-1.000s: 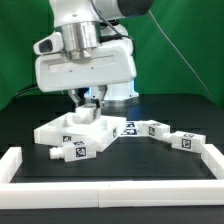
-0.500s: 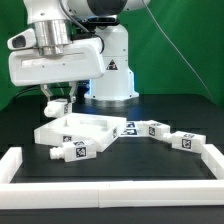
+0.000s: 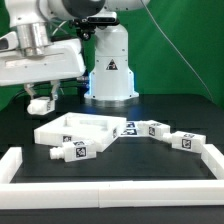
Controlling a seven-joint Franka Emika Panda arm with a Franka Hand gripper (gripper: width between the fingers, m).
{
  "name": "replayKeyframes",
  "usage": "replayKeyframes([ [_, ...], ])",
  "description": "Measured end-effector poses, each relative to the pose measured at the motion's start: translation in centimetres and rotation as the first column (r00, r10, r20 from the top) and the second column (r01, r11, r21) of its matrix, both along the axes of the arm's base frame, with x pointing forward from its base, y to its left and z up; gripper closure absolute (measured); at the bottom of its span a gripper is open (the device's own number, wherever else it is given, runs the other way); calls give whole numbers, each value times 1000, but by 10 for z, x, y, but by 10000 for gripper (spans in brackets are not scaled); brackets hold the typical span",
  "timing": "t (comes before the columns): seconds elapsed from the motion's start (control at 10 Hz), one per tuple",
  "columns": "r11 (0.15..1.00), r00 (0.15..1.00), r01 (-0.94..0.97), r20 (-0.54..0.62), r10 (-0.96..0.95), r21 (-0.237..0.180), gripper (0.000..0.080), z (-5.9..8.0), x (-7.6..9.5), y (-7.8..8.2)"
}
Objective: Assemble one leg
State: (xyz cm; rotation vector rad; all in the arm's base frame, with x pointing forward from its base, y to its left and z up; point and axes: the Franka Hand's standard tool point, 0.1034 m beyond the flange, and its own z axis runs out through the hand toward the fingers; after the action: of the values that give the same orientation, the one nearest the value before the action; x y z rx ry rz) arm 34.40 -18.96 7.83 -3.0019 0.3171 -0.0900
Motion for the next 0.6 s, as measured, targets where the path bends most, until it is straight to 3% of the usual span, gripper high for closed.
replayKeyframes([
  [0.1,1000,1000,12,-6,-12,-2,517,-7,-7,-6],
  [0.4,1000,1000,10,-14,-10,1,517,-10,-8,-5],
  [0.6,1000,999,7,-41,-6,9,517,-29,-25,-26],
])
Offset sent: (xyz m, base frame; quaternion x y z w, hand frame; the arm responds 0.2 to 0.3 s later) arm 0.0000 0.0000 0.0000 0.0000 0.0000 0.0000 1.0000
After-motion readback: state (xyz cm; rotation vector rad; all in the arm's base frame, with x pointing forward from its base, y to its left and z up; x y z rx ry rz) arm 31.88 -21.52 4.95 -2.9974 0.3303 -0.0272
